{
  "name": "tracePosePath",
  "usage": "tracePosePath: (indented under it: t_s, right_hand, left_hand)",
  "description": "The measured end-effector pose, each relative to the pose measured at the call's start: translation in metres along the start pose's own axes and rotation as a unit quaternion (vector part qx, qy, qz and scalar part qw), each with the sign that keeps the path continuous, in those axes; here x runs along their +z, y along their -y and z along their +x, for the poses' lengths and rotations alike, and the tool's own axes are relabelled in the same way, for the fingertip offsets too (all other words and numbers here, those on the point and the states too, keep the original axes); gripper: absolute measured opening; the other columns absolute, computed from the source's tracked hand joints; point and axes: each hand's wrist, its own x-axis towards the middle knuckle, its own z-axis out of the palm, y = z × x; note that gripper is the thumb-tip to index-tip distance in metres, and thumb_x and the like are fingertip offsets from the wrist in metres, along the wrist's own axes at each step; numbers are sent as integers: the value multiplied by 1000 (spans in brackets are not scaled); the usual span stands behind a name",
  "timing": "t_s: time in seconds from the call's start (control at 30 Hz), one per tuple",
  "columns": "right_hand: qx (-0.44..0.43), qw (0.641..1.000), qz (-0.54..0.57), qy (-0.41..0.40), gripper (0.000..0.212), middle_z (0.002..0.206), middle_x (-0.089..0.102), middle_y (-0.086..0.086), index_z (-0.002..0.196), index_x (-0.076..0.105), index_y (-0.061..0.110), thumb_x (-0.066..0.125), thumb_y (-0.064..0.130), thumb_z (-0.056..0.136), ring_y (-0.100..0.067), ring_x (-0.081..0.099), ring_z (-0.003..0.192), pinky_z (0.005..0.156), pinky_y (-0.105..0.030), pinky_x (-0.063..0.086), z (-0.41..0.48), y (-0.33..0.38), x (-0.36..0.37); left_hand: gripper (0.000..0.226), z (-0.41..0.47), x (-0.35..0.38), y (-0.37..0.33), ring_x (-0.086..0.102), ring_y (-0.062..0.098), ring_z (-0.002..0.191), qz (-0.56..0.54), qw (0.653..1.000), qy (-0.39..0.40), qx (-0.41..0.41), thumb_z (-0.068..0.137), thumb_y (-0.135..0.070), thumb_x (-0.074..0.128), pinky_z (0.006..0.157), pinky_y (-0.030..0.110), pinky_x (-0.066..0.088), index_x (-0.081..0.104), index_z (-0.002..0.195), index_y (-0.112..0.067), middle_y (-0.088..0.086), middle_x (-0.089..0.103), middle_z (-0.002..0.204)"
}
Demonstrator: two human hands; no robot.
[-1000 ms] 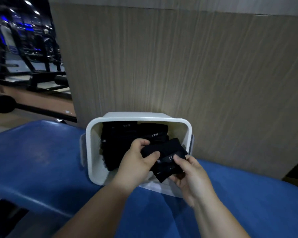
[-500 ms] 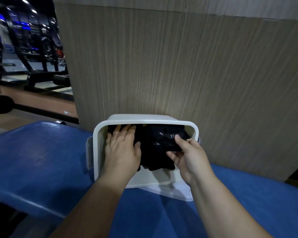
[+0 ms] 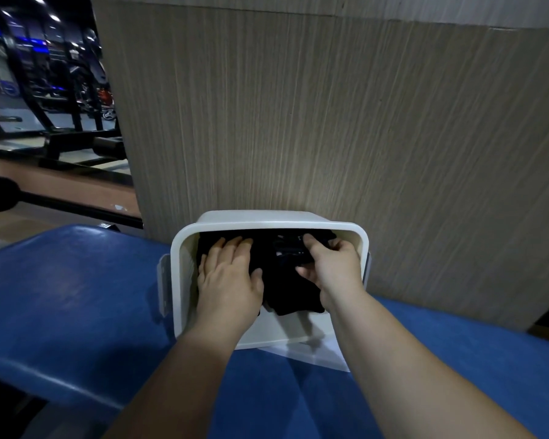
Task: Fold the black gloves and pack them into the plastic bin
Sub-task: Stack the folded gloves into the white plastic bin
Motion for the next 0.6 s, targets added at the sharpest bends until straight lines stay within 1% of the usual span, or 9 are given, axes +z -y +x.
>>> tracePosePath:
  t_s: [0.07,0.13,0.2,0.3,0.37,0.43,0.47,0.53,0.6]
  right_hand:
    - [-11,999,-39,-26,40,98,63,-9,112,49,9,73,25,84,-21,66,68,49,-26,53,3,-2,2]
    - [-20,996,-78,-45,41,92,61,-5,111,47,13,73,29,83,-22,67,72,47,-25,51,5,-4,4]
    - [-23,992,-109,-55,42,90,63,-6,111,47,16,73,33,82,-25,69,75,46,-25,48,7,-5,5]
    - [-21,991,-119,-56,39,83,64,-5,106,45,19,72,34,83,-23,68,68,48,-27,47,10,-5,9]
    - [-16,992,-117,-53,40,82,66,-5,109,47,20,72,35,82,-22,69,64,53,-29,51,11,-6,9]
    - [-15,991,-126,-51,44,81,66,-3,114,48,19,72,38,82,-20,69,63,63,-33,58,11,-7,7]
    - [-17,990,-133,-49,45,80,66,-2,115,49,19,71,40,82,-18,68,61,64,-33,58,10,-7,6]
    - [-22,991,-129,-41,42,79,66,-1,112,51,16,70,41,83,-14,65,57,53,-27,51,7,-8,2]
    - [-21,995,-100,-22,38,83,68,-1,109,54,15,70,39,84,-14,67,60,48,-24,45,4,-9,-2]
  left_hand:
    - [53,-1,1,0,19,20,142,1,1000,2,2,93,-30,52,117,45,16,38,144,-22,-2,36,150]
    - [55,-1,2,1,18,20,142,5,1000,5,7,93,-31,52,117,46,16,36,145,-26,-3,35,151]
    - [55,-1,2,1,15,20,142,10,1000,9,10,92,-32,52,118,48,14,35,145,-31,-3,33,151]
    - [55,-2,0,-2,7,18,144,24,999,20,5,94,-34,50,119,48,2,31,145,-41,-5,26,154]
    - [56,-2,-1,-5,1,18,145,34,999,27,2,94,-36,48,118,49,-3,27,145,-46,-7,21,156]
    - [56,-3,0,-6,-2,18,144,41,999,37,1,94,-38,48,117,51,-4,25,144,-49,-8,17,157]
    - [56,-3,0,-6,-3,18,144,41,998,41,0,94,-39,47,117,51,-4,25,144,-50,-8,16,157]
    - [55,-2,0,-6,-4,17,144,41,998,46,-3,94,-40,47,117,52,-4,26,143,-51,-9,15,157]
    - [55,-2,1,-6,-5,17,144,42,998,47,-4,94,-40,47,117,51,-4,26,143,-51,-9,14,157]
